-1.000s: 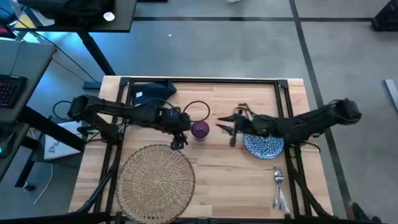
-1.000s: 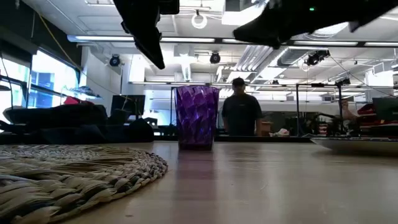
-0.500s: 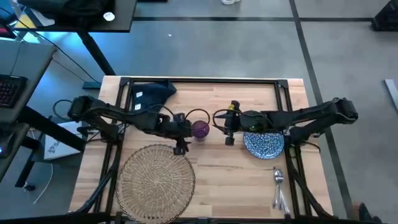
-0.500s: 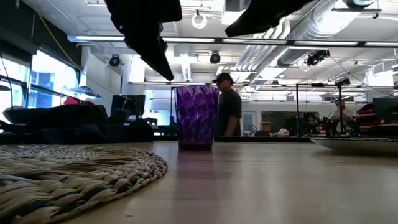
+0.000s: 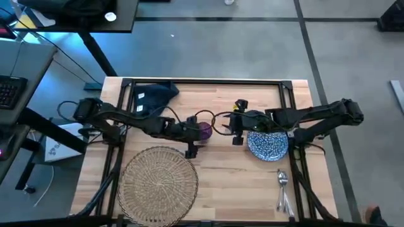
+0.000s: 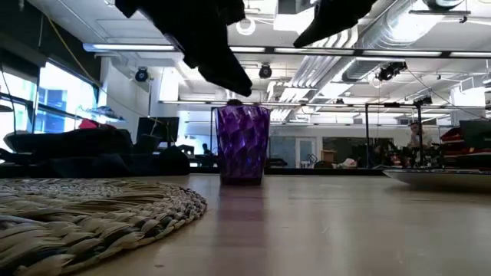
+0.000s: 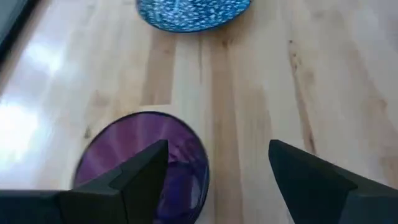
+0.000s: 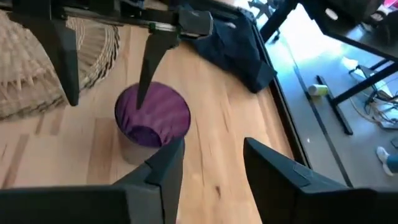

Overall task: Set table place
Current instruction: Move the purple cup to the top right of the table

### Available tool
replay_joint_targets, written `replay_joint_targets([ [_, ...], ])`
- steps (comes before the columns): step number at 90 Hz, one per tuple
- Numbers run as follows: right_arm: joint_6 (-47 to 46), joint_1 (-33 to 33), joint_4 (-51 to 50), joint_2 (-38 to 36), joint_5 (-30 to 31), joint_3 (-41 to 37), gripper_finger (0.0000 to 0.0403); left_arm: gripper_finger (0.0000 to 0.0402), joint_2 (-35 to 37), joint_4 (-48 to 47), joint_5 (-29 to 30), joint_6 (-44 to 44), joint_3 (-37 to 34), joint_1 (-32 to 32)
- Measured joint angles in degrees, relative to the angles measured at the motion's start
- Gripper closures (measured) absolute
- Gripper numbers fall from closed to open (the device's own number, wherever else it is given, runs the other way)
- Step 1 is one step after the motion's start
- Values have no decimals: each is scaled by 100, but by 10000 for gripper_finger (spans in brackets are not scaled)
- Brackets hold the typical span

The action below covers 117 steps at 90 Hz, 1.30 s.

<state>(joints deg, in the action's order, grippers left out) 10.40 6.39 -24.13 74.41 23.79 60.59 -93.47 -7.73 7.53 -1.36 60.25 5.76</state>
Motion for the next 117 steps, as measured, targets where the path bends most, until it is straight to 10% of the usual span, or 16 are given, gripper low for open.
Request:
replay_joint_targets([
  [70, -436, 0, -265, 22, -606, -5, 265, 152, -516, 99, 57, -339, 0, -74],
  [106, -451, 2, -232, 52, -624, -10, 265, 379, -592, -247, 966, -382, 11, -74],
  [117, -397, 2, -199, 52, -873, -10, 265, 392, -604, -237, 828, -582, 9, -77],
])
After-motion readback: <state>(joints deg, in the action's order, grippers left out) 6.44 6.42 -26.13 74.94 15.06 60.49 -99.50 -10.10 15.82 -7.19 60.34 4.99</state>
